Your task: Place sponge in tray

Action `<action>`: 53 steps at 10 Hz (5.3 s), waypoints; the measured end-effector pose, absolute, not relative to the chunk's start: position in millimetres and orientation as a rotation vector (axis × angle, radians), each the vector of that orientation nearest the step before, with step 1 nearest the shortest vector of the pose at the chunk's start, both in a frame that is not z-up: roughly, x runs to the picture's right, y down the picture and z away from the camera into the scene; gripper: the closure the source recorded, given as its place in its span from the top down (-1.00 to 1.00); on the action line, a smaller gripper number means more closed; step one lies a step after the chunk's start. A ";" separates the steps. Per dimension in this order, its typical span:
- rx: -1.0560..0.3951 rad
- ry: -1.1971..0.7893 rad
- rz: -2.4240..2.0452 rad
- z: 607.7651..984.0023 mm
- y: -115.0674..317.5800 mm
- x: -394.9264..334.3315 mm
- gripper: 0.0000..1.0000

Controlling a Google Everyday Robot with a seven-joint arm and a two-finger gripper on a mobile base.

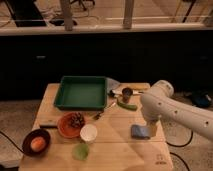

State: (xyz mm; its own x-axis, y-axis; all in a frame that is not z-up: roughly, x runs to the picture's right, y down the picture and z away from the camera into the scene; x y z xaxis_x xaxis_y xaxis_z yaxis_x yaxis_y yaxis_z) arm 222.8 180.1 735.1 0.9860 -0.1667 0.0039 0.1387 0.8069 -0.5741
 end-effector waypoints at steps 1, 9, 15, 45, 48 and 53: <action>-0.613 0.042 -0.169 739.5 184.2 222.6 0.60; -0.626 0.008 -0.228 759.8 204.4 219.2 0.60; -0.647 -0.031 -0.298 776.7 218.1 217.6 0.60; -0.720 -0.133 -0.422 827.7 252.5 240.6 0.60; -0.722 -0.133 -0.415 829.2 253.6 242.0 0.52; -0.716 -0.136 -0.399 831.0 253.9 242.8 0.28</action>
